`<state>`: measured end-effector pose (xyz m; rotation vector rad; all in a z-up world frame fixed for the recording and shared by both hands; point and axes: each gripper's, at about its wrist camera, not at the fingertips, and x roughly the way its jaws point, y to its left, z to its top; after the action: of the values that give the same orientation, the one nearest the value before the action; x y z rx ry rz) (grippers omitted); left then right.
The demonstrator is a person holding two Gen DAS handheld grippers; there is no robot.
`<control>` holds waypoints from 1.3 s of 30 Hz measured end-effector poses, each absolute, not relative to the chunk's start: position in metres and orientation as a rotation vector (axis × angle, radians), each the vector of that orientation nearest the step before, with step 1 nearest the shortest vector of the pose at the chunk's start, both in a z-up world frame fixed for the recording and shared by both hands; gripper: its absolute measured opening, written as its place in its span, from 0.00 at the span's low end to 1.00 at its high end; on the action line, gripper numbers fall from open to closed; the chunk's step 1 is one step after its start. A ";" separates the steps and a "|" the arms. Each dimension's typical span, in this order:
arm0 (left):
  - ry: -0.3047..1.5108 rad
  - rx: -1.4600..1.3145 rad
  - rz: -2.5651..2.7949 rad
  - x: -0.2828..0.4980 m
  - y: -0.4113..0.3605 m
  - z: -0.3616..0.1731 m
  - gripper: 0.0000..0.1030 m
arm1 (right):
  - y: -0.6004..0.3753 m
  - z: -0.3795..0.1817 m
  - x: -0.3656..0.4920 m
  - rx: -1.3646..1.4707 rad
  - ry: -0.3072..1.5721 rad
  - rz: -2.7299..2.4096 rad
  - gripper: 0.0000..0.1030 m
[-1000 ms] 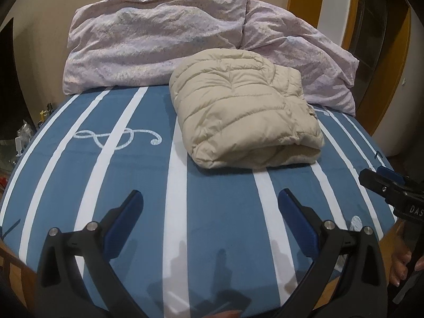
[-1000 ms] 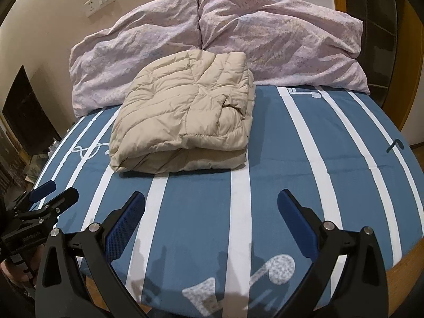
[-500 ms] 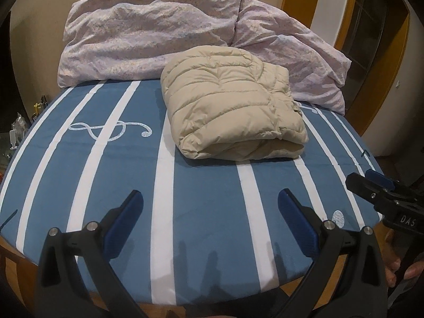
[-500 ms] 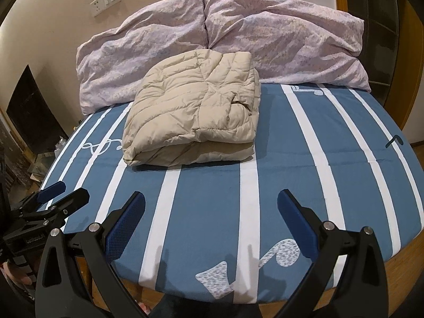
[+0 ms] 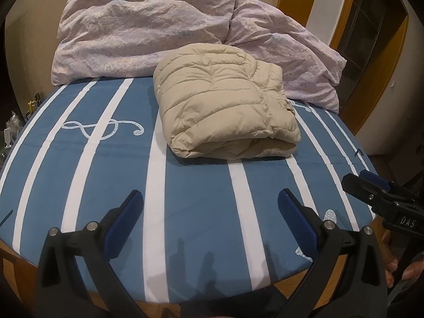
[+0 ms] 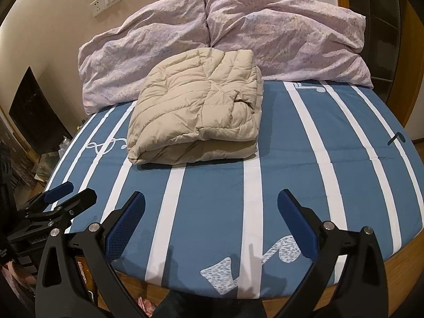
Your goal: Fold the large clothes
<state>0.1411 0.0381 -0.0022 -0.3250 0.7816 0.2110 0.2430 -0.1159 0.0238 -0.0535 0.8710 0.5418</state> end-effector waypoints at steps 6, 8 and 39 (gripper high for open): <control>0.783 -0.327 0.211 0.142 0.038 -0.002 0.98 | -0.115 0.025 0.245 -0.048 0.871 0.549 0.99; 0.783 -0.330 0.207 0.142 0.038 -0.001 0.98 | -0.115 0.025 0.245 -0.047 0.872 0.549 0.99; 0.788 -0.345 0.181 0.148 0.035 0.003 0.98 | -0.116 0.027 0.246 -0.035 0.879 0.555 0.99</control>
<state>0.1485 0.0348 0.0035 -0.3454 0.7879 0.1815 0.2459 -0.1164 0.0269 -0.0345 0.8791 0.5546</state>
